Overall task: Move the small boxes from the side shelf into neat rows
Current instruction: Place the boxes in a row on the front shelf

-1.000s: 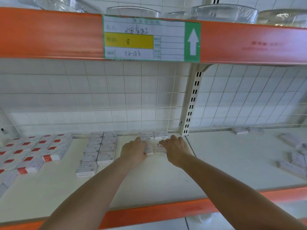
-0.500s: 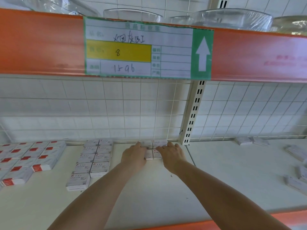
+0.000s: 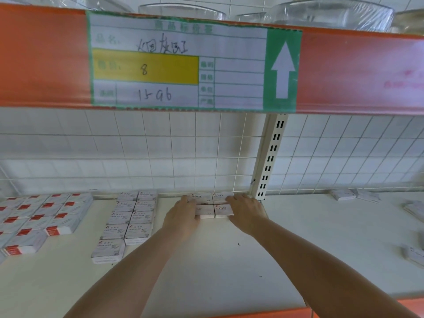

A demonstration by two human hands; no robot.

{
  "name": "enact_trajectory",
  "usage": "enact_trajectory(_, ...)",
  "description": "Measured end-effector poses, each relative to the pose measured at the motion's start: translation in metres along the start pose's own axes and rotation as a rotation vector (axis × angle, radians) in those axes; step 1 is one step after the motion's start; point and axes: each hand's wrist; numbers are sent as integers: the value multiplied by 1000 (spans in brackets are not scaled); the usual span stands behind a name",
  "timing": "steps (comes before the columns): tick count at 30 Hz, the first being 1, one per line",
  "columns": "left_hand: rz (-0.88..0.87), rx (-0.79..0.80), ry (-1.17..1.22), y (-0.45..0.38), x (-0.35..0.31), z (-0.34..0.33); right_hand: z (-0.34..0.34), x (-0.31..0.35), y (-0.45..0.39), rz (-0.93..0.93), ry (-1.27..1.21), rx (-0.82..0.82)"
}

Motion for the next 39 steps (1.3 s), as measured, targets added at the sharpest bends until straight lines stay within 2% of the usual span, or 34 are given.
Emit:
enact_trajectory(5,25,2,-28,0,1,0,-3,-2,4,-63,3,46)
enact_trajectory(9,22,-17,-22,1,-5,-1,-4,0,4,-47,-24,15)
enact_trajectory(18,132,-59,61,-4,-9,0,-6,0,-4,-116,-144,-2)
enact_trajectory(33,129,-52,61,-4,-12,1,-5,-5,-5,-91,-154,11)
enact_trajectory(39,87,-47,-21,0,-12,10,4,-8,9,-106,-134,23)
Point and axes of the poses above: each hand's wrist, its own y-axis away from the middle knuckle, its own z-axis out of the back of the hand, x = y × z, and after that the axes turned 1 degree about -x, right-handed
